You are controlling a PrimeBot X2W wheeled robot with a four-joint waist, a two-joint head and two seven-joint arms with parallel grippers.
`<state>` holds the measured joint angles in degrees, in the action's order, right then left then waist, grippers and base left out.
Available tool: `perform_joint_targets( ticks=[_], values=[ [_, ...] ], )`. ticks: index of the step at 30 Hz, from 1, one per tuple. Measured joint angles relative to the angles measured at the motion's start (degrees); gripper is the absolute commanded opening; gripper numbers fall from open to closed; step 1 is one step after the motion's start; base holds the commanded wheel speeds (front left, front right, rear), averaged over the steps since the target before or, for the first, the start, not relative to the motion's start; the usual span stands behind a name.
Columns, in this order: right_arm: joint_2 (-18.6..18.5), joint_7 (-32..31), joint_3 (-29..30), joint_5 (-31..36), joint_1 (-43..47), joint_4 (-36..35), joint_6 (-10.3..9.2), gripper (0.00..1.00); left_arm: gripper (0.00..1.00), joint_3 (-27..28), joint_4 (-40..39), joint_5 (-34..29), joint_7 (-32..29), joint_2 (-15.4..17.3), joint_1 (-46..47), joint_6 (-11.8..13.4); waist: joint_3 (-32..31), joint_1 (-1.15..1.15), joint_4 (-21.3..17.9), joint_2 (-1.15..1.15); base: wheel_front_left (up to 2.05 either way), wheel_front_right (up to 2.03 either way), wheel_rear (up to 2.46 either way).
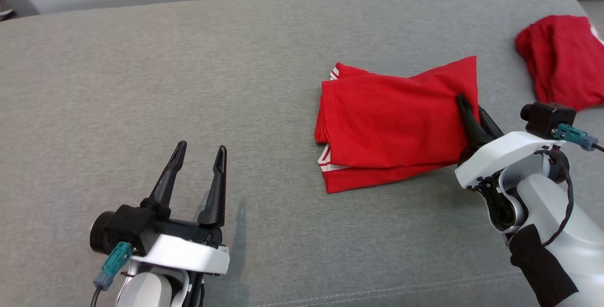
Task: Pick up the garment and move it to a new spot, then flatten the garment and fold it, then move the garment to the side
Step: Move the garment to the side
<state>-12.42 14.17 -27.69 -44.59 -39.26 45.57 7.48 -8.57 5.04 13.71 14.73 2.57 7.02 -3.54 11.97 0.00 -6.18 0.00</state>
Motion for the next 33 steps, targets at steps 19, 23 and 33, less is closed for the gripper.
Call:
perform_joint_targets(
  ticks=[19, 23, 33],
  values=[
    [3.22, 0.00, 6.33, 3.04, 3.49, -2.53, 0.00, 0.00, 1.00, 0.75, 1.58, -2.90, 0.00, 0.02, 2.12, -1.82, 2.91, 0.00, -14.05, 0.00, 0.00, 0.00, 0.00],
    [3.55, 0.00, 6.44, 3.23, 3.77, -2.55, 0.00, 0.00, 1.00, 1.02, 1.74, -3.26, 0.00, 0.02, 2.79, -1.96, 3.07, 0.00, -16.16, 0.00, 0.00, 0.00, 0.00],
    [3.04, 0.00, 6.94, 5.97, 1.60, -3.04, 0.00, 0.00, 1.00, 0.69, 3.14, -2.55, 0.00, 0.05, 2.98, -2.45, 4.43, 0.00, -16.64, 0.00, 0.00, 0.00, 0.00]
  ],
)
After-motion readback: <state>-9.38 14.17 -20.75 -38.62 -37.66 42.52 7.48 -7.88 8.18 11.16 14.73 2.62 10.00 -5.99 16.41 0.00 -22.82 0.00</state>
